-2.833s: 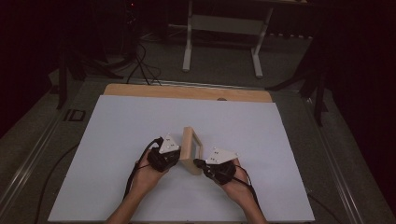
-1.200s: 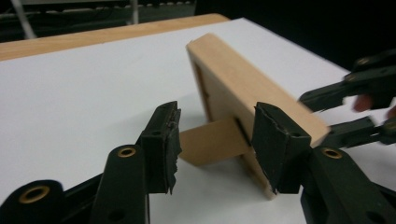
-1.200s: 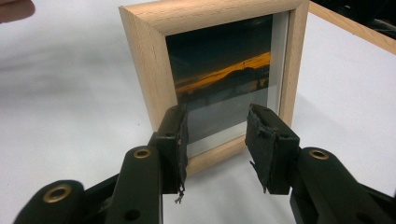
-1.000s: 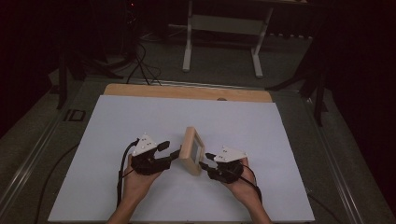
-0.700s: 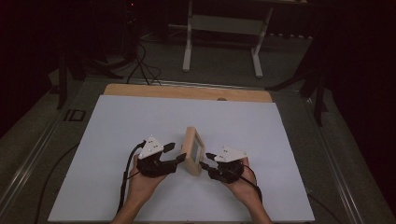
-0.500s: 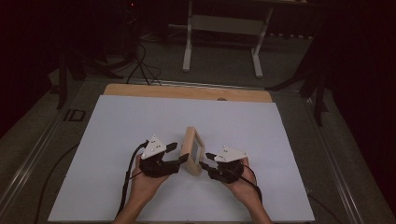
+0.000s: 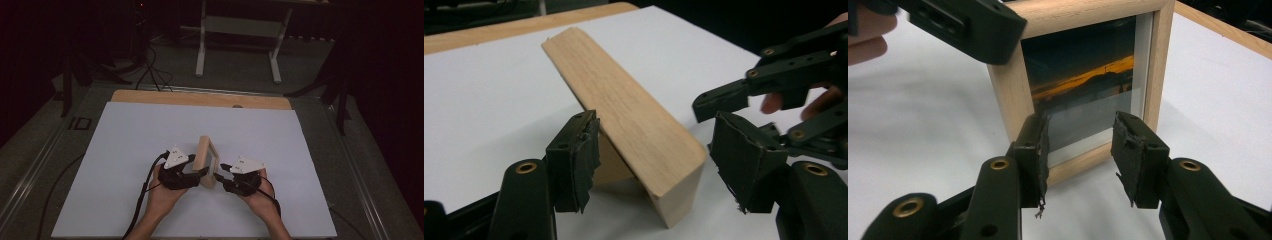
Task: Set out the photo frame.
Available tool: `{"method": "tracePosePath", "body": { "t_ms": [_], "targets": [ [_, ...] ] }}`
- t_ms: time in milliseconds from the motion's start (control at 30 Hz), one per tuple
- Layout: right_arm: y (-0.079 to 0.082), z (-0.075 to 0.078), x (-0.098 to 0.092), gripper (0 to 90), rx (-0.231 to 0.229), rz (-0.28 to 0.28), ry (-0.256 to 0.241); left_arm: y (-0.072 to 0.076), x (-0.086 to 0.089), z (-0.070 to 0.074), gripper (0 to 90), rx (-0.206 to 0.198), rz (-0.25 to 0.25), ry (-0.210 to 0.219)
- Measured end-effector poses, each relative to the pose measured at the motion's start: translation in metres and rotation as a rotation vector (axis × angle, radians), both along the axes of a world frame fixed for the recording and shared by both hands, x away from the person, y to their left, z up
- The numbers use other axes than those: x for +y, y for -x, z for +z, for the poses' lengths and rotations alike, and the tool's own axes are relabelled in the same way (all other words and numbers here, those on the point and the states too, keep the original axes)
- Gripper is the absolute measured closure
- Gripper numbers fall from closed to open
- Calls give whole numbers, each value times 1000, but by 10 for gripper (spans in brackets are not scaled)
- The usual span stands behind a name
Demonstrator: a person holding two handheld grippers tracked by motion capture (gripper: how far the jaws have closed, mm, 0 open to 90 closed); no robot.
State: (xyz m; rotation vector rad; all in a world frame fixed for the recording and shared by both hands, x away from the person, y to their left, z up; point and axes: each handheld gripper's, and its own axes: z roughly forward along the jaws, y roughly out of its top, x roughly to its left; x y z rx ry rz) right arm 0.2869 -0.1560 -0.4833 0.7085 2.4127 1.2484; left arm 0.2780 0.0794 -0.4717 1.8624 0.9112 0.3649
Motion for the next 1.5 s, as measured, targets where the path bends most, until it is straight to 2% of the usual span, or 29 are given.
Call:
{"method": "tracePosePath", "body": {
  "t_ms": [400,800,1067,1500],
  "targets": [
    [0,0,-1,581,0,-4,-6,-5,-2,-2,392,37,12,-8],
    [-1,2,-4,581,-6,-12,-13,-9,4,2,516,47,35,-16],
    [-2,7,-8,581,-17,-27,-28,-9,4,4,597,30,1,-37],
    [-5,21,-10,582,-70,-68,-69,-7,3,5,603,-3,-59,-80]
  ]
}}
